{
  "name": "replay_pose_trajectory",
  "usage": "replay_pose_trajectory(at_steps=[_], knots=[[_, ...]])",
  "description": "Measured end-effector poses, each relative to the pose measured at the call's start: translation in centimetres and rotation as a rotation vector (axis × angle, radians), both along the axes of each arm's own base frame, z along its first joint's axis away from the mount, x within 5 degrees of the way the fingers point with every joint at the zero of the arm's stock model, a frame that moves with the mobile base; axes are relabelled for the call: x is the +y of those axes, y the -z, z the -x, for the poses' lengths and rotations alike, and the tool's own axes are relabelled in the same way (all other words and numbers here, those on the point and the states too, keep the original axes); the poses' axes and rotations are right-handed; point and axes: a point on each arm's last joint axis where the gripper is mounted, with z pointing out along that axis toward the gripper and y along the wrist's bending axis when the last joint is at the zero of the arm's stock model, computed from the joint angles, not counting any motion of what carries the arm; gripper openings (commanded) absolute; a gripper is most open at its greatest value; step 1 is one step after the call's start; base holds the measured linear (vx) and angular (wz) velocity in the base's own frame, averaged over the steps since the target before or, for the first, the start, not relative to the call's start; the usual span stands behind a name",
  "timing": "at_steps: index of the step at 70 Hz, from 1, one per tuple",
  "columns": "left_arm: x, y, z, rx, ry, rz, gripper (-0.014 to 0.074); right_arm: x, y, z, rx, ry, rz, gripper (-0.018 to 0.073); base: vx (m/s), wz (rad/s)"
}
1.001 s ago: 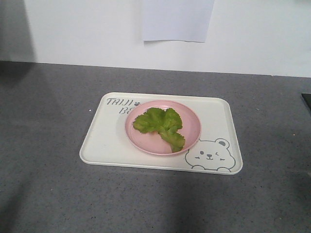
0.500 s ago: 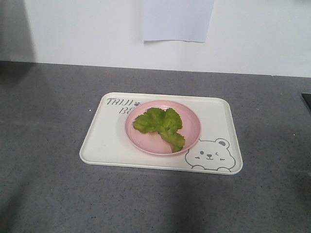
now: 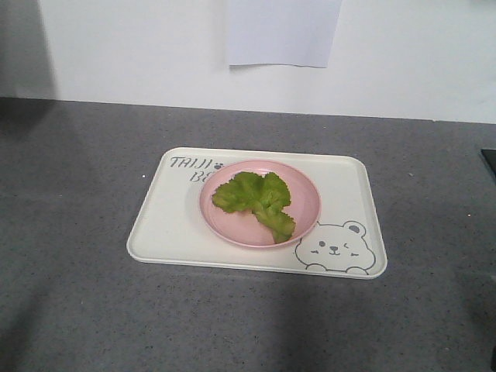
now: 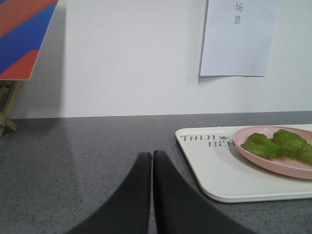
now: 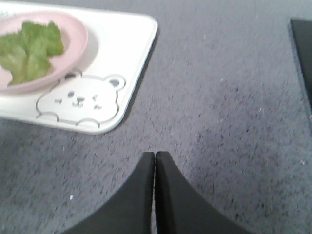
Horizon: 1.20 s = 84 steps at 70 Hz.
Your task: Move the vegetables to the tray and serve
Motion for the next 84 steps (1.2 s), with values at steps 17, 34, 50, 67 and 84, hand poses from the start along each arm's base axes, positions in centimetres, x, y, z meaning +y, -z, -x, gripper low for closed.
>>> replay_pose_trajectory(at_steps=[17, 34, 50, 67, 84], knots=[[0.0, 0.0, 0.0, 0.0, 0.0, 0.0, -0.0008, -0.7, 2.6, 1.8, -0.242, 0.082, -0.009, -0.0008, 0.0, 0.0], [0.0, 0.0, 0.0, 0.0, 0.0, 0.0, -0.0007, -0.8, 5.7, 2.9, -0.422, 0.086, -0.007, -0.0008, 0.0, 0.0], [0.0, 0.0, 0.0, 0.001, 0.0, 0.0, -0.0008, -0.8, 7.1, 2.6, -0.486, 0.088, -0.01, -0.0008, 0.0, 0.0], [0.0, 0.0, 0.0, 0.001, 0.0, 0.0, -0.0008, -0.8, 6.9, 2.6, -0.512, 0.089, -0.01, -0.0008, 0.0, 0.0], [0.0, 0.0, 0.0, 0.001, 0.0, 0.0, -0.0008, -0.8, 6.9, 2.6, -0.512, 0.092, -0.013, -0.0008, 0.0, 0.0]])
